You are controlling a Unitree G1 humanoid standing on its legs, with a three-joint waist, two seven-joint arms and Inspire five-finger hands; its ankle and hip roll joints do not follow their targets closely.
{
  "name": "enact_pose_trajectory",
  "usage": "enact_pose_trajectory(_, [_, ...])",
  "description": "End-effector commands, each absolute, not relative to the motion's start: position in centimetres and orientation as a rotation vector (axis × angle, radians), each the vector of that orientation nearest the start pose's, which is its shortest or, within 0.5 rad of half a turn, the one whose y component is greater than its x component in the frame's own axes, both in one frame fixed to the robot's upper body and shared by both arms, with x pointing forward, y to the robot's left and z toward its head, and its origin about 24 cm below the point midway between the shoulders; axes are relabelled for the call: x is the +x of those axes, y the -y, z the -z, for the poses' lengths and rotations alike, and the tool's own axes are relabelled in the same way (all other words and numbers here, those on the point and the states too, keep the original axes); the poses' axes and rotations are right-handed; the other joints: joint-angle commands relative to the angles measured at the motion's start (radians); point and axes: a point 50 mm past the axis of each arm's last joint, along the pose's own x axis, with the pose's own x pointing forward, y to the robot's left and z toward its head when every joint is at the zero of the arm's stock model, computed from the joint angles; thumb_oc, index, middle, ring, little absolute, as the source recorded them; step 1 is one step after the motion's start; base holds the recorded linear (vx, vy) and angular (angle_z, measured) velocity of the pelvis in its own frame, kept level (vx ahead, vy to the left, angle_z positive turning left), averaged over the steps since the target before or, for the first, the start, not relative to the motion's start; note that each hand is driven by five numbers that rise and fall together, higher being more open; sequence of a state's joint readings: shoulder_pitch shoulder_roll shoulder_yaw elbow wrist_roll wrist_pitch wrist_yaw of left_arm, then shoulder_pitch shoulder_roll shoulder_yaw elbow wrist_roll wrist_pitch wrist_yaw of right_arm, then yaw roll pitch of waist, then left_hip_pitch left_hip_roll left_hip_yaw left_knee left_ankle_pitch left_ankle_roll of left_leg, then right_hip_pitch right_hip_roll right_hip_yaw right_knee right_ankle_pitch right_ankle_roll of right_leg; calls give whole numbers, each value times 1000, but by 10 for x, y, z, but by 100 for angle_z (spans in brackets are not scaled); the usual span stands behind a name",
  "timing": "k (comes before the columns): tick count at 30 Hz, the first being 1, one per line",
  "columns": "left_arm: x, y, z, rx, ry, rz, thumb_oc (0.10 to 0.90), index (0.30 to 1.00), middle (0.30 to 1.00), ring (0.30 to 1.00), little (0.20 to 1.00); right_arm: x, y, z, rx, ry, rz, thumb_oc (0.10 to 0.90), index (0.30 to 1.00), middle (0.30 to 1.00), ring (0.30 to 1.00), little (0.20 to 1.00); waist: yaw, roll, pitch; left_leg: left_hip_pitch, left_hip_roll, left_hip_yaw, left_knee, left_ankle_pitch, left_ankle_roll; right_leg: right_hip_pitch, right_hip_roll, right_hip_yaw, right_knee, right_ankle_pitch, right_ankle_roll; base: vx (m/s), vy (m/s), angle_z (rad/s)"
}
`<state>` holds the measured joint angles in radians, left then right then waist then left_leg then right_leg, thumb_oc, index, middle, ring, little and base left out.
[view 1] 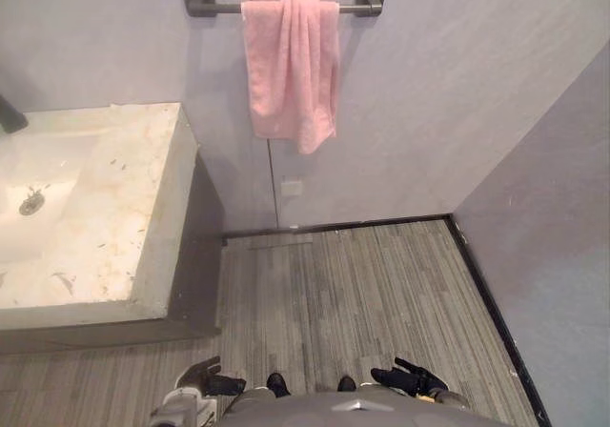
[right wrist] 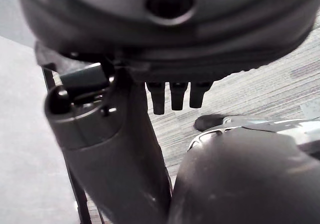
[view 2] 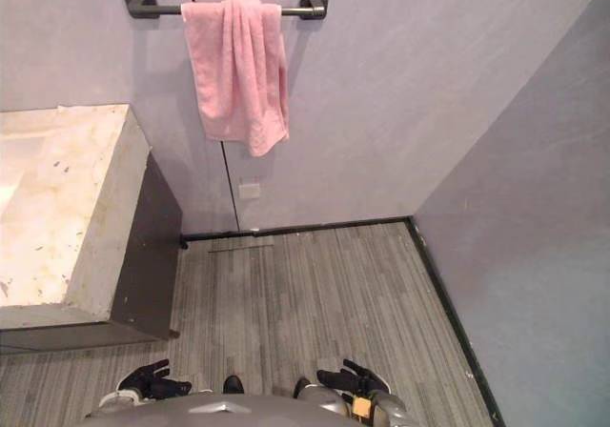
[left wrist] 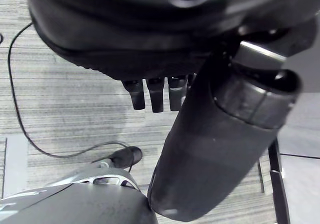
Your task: Organize the bathroom.
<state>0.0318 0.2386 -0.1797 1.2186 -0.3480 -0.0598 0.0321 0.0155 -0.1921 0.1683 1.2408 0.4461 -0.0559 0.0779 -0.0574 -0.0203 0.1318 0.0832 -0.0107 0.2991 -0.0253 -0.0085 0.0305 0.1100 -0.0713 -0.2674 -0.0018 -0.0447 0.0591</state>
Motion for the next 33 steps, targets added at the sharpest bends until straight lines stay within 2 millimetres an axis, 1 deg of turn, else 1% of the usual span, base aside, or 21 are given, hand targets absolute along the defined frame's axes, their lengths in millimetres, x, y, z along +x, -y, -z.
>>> enact_pose_trajectory(1, [84,-219,165,-3,-1195,-205,800,900,900,900,900,97,220,161,93,-1124,172,800,900,900,900,900,0,10,-11,-12,-28,35,58,-33,-28,-53,-9,-63,9,39,46,0,0,0])
enact_pose_trajectory(10, [88,-224,163,-32,-1157,-268,800,900,900,900,900,115,218,154,38,-1008,119,800,900,900,900,900,0,11,-13,-12,-21,38,56,-29,-30,-48,-1,-63,6,35,40,20,-33,0])
enact_pose_trajectory(12, [92,-226,161,-40,-1127,-290,800,900,900,900,900,123,217,151,14,-964,102,800,900,900,900,900,0,10,-10,-16,-17,39,63,-29,-31,-43,3,-63,5,33,37,39,-70,0])
enact_pose_trajectory(13, [93,-226,161,-43,-1122,-295,800,900,900,900,900,124,218,150,13,-959,101,800,900,900,900,900,0,10,-10,-16,-16,39,64,-29,-31,-43,3,-63,5,32,37,35,-57,1])
enact_pose_trajectory(16, [97,-229,159,-107,-1078,-344,800,900,900,900,900,133,218,145,-8,-898,116,800,900,900,900,900,0,12,-11,-14,-14,39,65,-29,-31,-37,8,-63,3,30,34,50,-58,1])
enact_pose_trajectory(18, [105,-231,155,-140,-1031,-372,800,900,900,900,900,144,219,138,-4,-838,130,800,900,900,900,900,-3,14,-10,-10,-10,40,65,-28,-31,-33,12,-62,3,28,31,62,-74,2])
enact_pose_trajectory(20, [118,-235,149,-134,-960,-393,800,900,900,900,900,159,218,129,-8,-765,138,800,900,900,900,900,-6,17,-8,-11,-5,42,69,-27,-32,-32,18,-57,5,25,26,50,-73,2])
enact_pose_trajectory(21, [128,-238,143,-133,-911,-410,800,900,900,900,900,171,216,119,-24,-705,132,800,900,900,900,900,-9,19,-5,-13,1,43,74,-27,-33,-33,21,-52,9,23,22,50,-72,1])
enact_pose_trajectory(22, [135,-241,138,-129,-883,-425,800,900,900,900,900,179,216,111,-38,-655,127,800,900,900,900,900,-11,21,-3,-14,5,45,78,-26,-34,-33,22,-50,10,22,20,49,-71,2])
enact_pose_trajectory(23, [139,-244,135,-125,-865,-436,800,900,900,900,900,185,215,106,-41,-621,124,800,900,900,900,900,-12,22,-2,-16,9,46,82,-26,-35,-33,24,-49,12,20,17,47,-73,1])
enact_pose_trajectory(24, [147,-250,128,-126,-814,-454,800,900,900,900,900,194,216,96,-33,-567,134,800,900,900,900,900,-13,21,-2,-22,20,43,96,-27,-38,-34,27,-43,16,15,11,43,-72,0])
enact_pose_trajectory(25, [151,-252,125,-133,-789,-467,800,900,900,900,900,197,216,92,-31,-536,145,800,900,900,900,900,-13,20,-1,-25,25,40,106,-29,-40,-35,28,-40,18,13,8,59,-97,1])
enact_pose_trajectory(26, [161,-257,116,-142,-728,-503,800,900,900,900,900,206,216,80,-31,-473,148,800,900,900,900,900,-15,14,4,-43,43,32,155,-34,-48,-35,28,-31,26,9,-4,58,-124,2])
enact_pose_trajectory(27, [176,-265,102,-101,-644,-516,800,900,900,900,900,214,214,66,-46,-406,133,800,900,900,900,900,-17,6,16,-81,84,16,254,15,-74,-37,29,-19,38,4,-23,46,-150,3])
enact_pose_trajectory(28, [184,-268,93,-97,-598,-518,800,900,900,900,900,216,213,59,-64,-371,121,800,900,900,900,900,-18,0,24,-112,111,-1,334,47,-89,-38,29,-17,42,4,-35,20,-106,0])
enact_pose_trajectory(29, [184,-268,93,-97,-598,-518,800,900,900,900,900,216,213,59,-64,-371,121,800,900,900,900,900,-19,0,22,-113,111,-1,334,47,-89,-39,29,-17,42,4,-35,11,-143,9])
enact_pose_trajectory(30, [197,-274,75,-64,-478,-533,800,900,900,900,900,221,211,46,-79,-299,98,800,900,900,900,900,-20,-27,37,-143,147,-9,499,57,-92,-39,11,-17,47,6,-55,24,-143,6])
enact_pose_trajectory(31, [206,-277,61,-37,-413,-526,800,900,900,900,900,222,211,40,-79,-268,91,800,900,900,900,900,-26,-35,40,-163,177,-9,582,54,-87,-41,12,-23,55,0,-68,29,-161,2])
enact_pose_trajectory(32, [209,-278,56,-38,-388,-524,800,900,900,900,900,223,211,38,-77,-256,87,800,900,900,900,900,-28,-42,38,-171,183,-2,601,61,-83,-45,6,-24,56,1,-72,65,-113,-1])
enact_pose_trajectory(33, [219,-278,40,-56,-304,-515,800,900,900,900,900,222,211,32,-75,-209,78,800,900,900,900,900,-30,-51,44,-191,222,15,651,72,-83,-42,4,-30,66,-5,-79,92,-94,-2])
